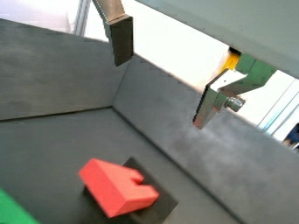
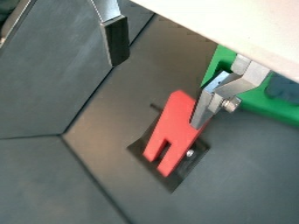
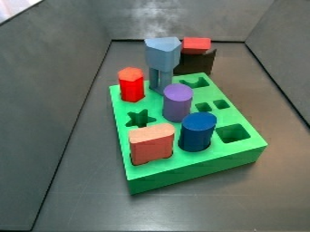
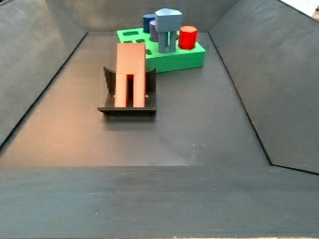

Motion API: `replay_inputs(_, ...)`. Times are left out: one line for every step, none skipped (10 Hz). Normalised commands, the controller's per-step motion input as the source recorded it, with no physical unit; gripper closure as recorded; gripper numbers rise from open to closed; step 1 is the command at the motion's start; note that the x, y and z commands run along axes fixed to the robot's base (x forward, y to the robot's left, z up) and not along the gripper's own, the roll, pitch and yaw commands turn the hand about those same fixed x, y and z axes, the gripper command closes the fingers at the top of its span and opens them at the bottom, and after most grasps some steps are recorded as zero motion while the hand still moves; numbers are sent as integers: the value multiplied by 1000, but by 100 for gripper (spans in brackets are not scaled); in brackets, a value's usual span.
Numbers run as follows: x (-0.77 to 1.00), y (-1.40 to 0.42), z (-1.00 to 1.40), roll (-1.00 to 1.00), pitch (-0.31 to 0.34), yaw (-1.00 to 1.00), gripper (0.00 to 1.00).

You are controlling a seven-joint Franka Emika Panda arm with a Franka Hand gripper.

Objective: Pick up the double-square object. Move up. Rotate the double-square object. Place the double-square object on the fixture. Regrasp the double-square object. Move to above the board. Insert the double-square object.
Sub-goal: Regrasp the double-square object.

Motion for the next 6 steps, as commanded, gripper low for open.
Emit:
replay_inputs(100, -45, -4, 1000, 172, 122, 0)
replay_inputs(97, -45, -4, 1000, 196, 158, 0)
replay_inputs(97, -46, -7, 777, 178, 186, 0)
replay_inputs(100, -48, -9, 645, 161, 196, 0)
replay_inputs(100, -47, -8, 397, 125, 209, 0)
replay_inputs(92, -35, 3, 271, 94, 211, 0)
